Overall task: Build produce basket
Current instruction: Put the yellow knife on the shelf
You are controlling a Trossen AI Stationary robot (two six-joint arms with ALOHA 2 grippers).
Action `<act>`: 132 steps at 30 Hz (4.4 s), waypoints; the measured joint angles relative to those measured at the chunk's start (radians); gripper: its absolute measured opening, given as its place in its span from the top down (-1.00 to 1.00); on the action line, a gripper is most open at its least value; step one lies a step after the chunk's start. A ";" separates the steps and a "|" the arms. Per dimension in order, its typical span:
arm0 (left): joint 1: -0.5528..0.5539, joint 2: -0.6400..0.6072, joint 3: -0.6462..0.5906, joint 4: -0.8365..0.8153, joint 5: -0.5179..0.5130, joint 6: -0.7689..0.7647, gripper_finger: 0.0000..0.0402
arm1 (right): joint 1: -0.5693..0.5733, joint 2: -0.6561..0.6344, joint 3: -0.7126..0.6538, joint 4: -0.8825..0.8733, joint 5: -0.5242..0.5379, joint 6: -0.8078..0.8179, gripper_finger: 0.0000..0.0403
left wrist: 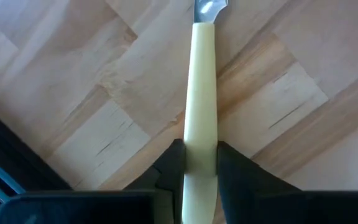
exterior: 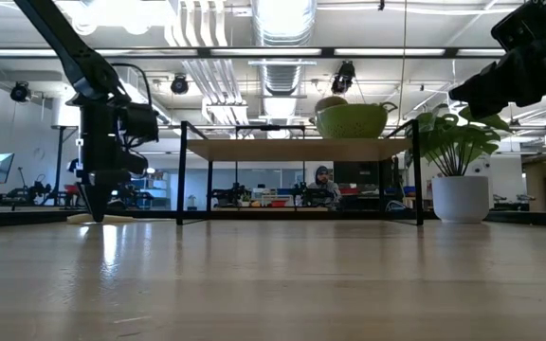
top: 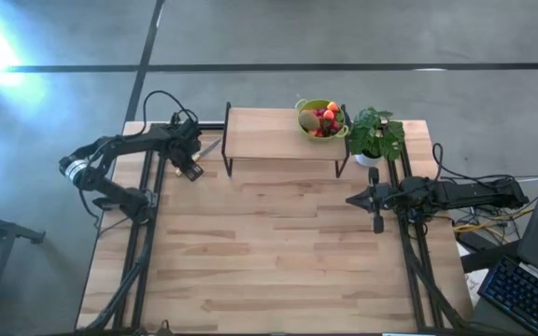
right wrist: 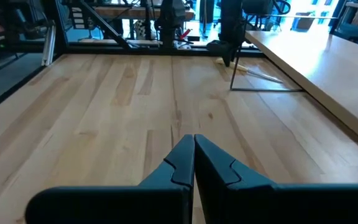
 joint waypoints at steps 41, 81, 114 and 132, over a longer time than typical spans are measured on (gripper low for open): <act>-0.007 -0.523 0.327 -0.487 0.419 -0.462 0.60 | 0.000 0.000 0.000 0.000 0.000 -0.003 0.96; -0.399 0.188 0.994 -0.353 0.204 -0.721 0.60 | 0.000 0.000 0.000 0.000 0.000 0.000 0.96; -0.489 0.416 1.065 -0.404 0.028 -0.712 0.60 | 0.000 0.000 0.000 0.000 0.000 0.000 0.96; -0.477 0.419 1.065 -0.404 0.027 -0.676 0.44 | 0.000 0.000 0.000 0.000 0.000 -0.003 0.96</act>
